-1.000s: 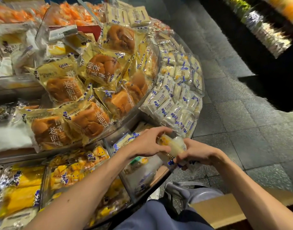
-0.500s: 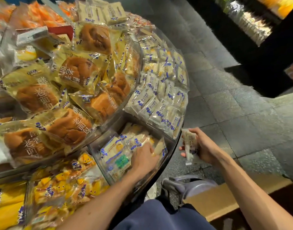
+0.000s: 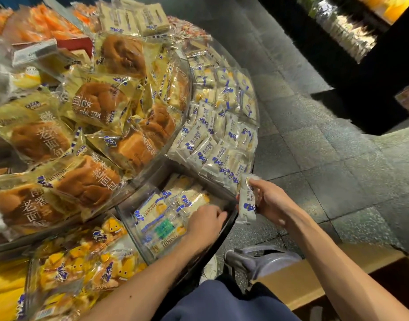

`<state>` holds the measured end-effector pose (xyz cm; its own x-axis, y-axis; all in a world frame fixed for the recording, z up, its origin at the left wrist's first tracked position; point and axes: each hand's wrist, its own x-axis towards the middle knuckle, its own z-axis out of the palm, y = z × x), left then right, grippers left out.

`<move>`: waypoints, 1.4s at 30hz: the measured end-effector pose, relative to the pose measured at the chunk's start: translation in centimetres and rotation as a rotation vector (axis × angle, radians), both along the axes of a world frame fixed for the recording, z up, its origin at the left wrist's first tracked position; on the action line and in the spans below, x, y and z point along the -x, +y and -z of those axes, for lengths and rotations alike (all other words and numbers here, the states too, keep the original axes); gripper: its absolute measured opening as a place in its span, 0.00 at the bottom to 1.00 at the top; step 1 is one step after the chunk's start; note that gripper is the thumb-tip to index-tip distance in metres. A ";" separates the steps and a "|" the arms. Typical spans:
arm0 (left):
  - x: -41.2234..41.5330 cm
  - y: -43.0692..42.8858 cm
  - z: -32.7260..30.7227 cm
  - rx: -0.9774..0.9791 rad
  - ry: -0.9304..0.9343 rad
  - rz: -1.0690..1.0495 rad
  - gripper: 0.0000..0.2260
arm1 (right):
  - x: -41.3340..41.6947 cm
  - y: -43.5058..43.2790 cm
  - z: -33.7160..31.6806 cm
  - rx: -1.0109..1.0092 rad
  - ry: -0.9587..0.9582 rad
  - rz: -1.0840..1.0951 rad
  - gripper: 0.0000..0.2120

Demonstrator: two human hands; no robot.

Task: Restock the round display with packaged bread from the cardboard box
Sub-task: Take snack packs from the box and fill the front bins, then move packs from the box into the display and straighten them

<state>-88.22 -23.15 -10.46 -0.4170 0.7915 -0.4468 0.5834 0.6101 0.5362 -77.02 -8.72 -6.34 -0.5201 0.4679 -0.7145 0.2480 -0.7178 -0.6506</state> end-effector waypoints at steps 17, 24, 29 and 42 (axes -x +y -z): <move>2.9 7.4 -4.0 -0.326 -0.044 -0.014 0.24 | 3.8 6.9 2.0 -0.806 -0.366 -0.213 0.15; 3.2 9.2 -2.5 -0.015 0.394 0.359 0.26 | 4.7 7.6 4.3 -0.969 -0.582 -0.407 0.20; 3.3 8.7 -2.5 0.040 0.558 0.491 0.29 | 2.3 5.8 3.2 -0.938 -0.610 -0.231 0.23; -22.7 7.0 -4.9 -0.479 -0.143 0.734 0.09 | -30.3 -20.0 5.0 -0.469 -0.939 0.491 0.06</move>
